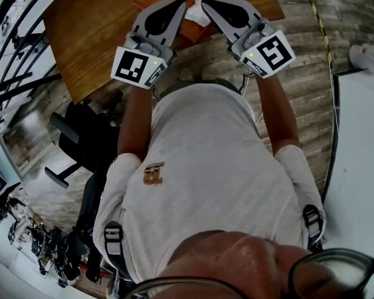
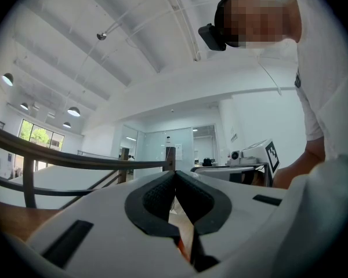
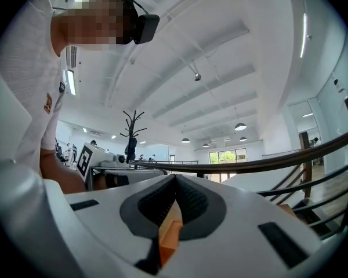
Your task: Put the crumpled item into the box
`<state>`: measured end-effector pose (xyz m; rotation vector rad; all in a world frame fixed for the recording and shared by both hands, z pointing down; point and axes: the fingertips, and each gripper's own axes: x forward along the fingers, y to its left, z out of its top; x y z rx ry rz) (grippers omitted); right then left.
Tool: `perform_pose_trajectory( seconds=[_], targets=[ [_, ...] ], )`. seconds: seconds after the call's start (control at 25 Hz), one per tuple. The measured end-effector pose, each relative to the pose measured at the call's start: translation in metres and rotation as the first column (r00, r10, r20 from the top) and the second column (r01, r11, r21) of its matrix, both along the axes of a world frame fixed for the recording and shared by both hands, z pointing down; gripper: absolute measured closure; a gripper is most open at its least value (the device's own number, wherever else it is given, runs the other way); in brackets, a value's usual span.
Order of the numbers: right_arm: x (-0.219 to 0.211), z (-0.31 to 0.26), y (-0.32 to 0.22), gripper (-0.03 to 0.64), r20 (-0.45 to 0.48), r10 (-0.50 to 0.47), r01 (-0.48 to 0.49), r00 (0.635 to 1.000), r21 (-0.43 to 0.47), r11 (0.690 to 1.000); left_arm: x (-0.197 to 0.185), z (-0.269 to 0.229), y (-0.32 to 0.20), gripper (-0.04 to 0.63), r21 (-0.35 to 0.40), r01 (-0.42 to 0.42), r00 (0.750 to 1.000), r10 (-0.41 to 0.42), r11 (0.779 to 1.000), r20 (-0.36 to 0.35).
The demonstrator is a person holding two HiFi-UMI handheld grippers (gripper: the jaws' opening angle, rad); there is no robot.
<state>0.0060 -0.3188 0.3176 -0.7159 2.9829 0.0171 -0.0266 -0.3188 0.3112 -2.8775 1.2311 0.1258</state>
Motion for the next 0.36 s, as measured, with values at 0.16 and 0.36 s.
perform_pose_trajectory(
  seconds=[0.16, 0.36],
  targets=[
    [0.0030, 0.0014, 0.0005, 0.584, -0.009, 0.004, -0.004, 1.000, -0.003, 1.000, 0.0015, 0.0005, 0.0015, 0.575, -0.002, -0.004, 1.000, 0.004, 1.000, 0.002],
    [0.0069, -0.0004, 0.0015, 0.584, -0.010, 0.003, -0.003, 1.000, 0.000, 1.000, 0.0050, -0.0001, 0.0027, 0.575, -0.003, -0.005, 1.000, 0.005, 1.000, 0.003]
  ],
)
